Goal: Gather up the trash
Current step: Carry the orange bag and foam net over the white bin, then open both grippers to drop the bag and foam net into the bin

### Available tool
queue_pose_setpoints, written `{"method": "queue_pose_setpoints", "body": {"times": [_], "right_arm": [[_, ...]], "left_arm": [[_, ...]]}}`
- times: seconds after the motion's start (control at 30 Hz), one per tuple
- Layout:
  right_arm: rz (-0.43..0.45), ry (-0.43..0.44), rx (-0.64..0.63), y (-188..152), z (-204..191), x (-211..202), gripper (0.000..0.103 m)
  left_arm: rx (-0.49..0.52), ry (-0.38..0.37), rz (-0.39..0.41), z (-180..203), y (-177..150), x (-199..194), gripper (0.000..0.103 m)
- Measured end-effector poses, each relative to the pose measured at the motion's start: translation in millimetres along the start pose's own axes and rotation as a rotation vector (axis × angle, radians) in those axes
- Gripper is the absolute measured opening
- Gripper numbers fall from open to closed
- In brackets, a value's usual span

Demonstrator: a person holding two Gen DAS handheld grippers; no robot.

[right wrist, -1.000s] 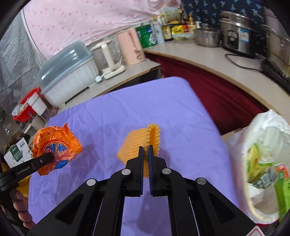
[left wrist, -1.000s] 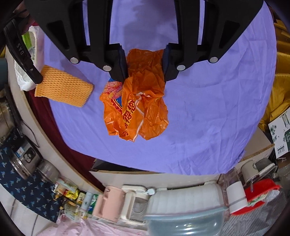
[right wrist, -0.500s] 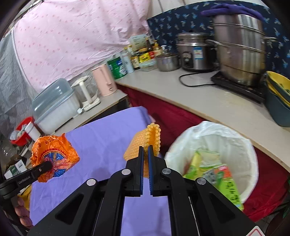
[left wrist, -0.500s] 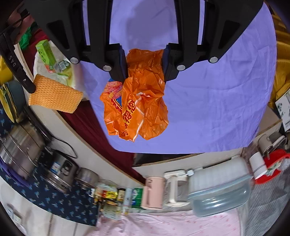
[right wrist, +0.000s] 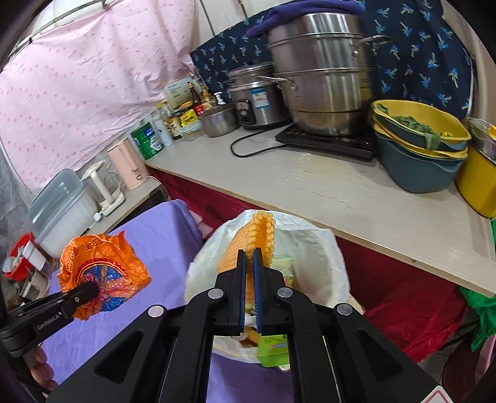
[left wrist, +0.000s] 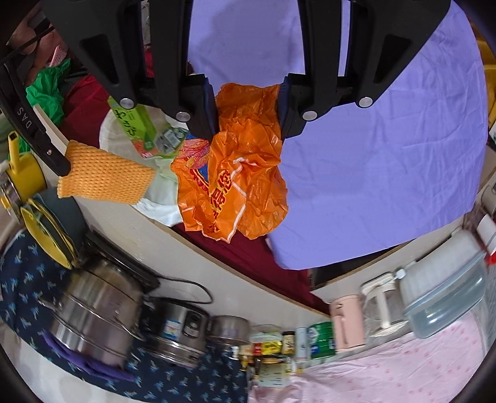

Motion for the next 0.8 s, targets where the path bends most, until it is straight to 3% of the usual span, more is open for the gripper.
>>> {"method": "queue_pose_setpoints", "body": {"times": [0.3,0.6,0.63,0.7,0.8], "right_arm": [[-0.033,-0.028,0.034,-9,32,16,0.005],[-0.05,-0.006,0.046,-13,31,30,0.008],[-0.05,0.001,0.041,-12,29,32,0.009],[-0.042,0.008,0.029,-10,25,33,0.009],[-0.024,0.017,0.024,-6,21,29,0.012]], "left_arm": [[0.081,-0.01,-0.068,53,-19,34,0.031],[0.099,0.006,-0.094,64,-23,54,0.035],[0.099,0.007,-0.093,65,-22,55,0.038],[0.098,0.013,-0.086,66,-21,56,0.057],[0.092,0.027,-0.061,64,-18,55,0.066]]}}
Point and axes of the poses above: each gripper's, at about its wrist camera, not at the fingertips, and x roughly the way its jaws point, z to its right, y to its top, the point moved 8 cm from there along x, roughly the way its jaws point, and after that the axes turned 7 degrees about -x, right-handed, at the moved point
